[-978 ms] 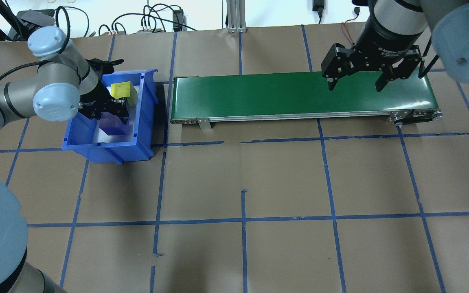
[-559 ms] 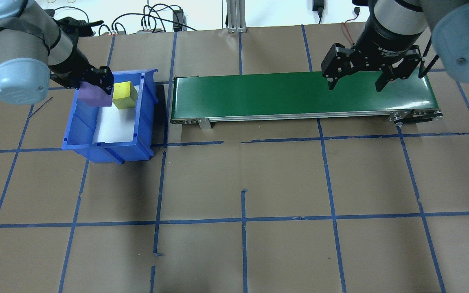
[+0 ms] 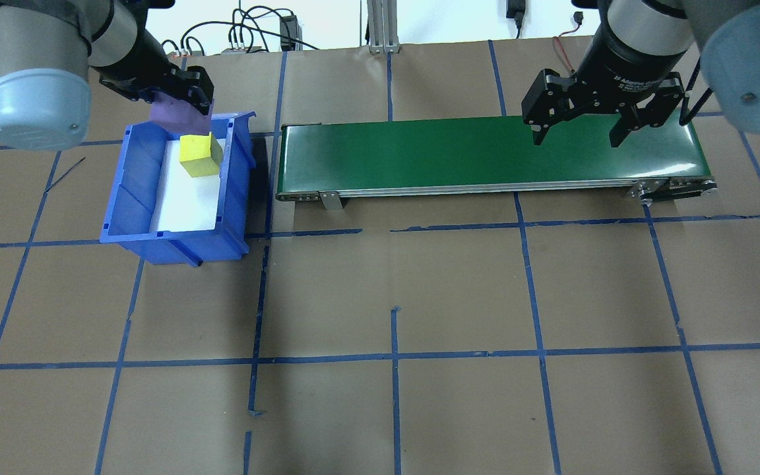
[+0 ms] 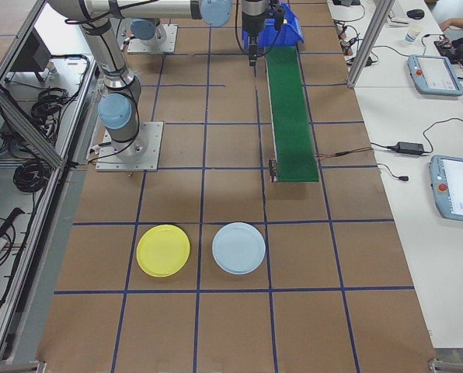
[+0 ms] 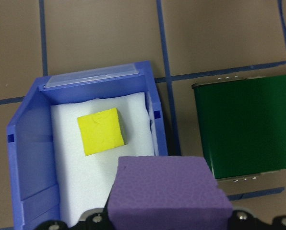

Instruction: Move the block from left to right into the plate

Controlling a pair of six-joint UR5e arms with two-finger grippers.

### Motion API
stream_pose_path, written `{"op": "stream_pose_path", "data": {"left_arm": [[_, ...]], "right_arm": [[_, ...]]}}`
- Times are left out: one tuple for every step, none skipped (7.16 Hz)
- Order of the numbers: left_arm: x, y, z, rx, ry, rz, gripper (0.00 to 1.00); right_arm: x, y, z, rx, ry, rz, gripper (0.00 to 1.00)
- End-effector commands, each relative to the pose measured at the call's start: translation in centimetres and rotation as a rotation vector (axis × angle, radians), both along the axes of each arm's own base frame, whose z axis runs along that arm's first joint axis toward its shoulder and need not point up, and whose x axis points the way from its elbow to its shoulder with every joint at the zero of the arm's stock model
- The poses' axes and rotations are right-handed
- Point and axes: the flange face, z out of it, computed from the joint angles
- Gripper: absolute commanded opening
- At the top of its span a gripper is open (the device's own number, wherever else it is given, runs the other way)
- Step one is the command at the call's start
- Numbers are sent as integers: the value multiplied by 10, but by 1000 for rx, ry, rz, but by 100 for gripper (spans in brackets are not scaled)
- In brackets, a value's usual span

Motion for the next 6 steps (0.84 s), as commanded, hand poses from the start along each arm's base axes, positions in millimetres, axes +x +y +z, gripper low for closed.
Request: {"op": "stream_pose_path", "data": {"left_arm": [[-50,-25,-74,33,7,-69,14],[-75,-38,-116,29,55,-106,14],[-85,-40,-135,49,60,-110,21],[-93,-37,-134,57,71,-69,70],[-97,-35,-133,61,73,-58,94],[-96,-34,-120,40,66,-56,100]], "right_arm": [[0,0,0,0,1,1,100],[2,0,0,0,-1,4,100],[1,0,0,0,-1,4,100],[1,0,-1,1,-1,7,100],[1,0,-1,1,-1,9,100],[1,0,-1,1,-1,9,100]]}}
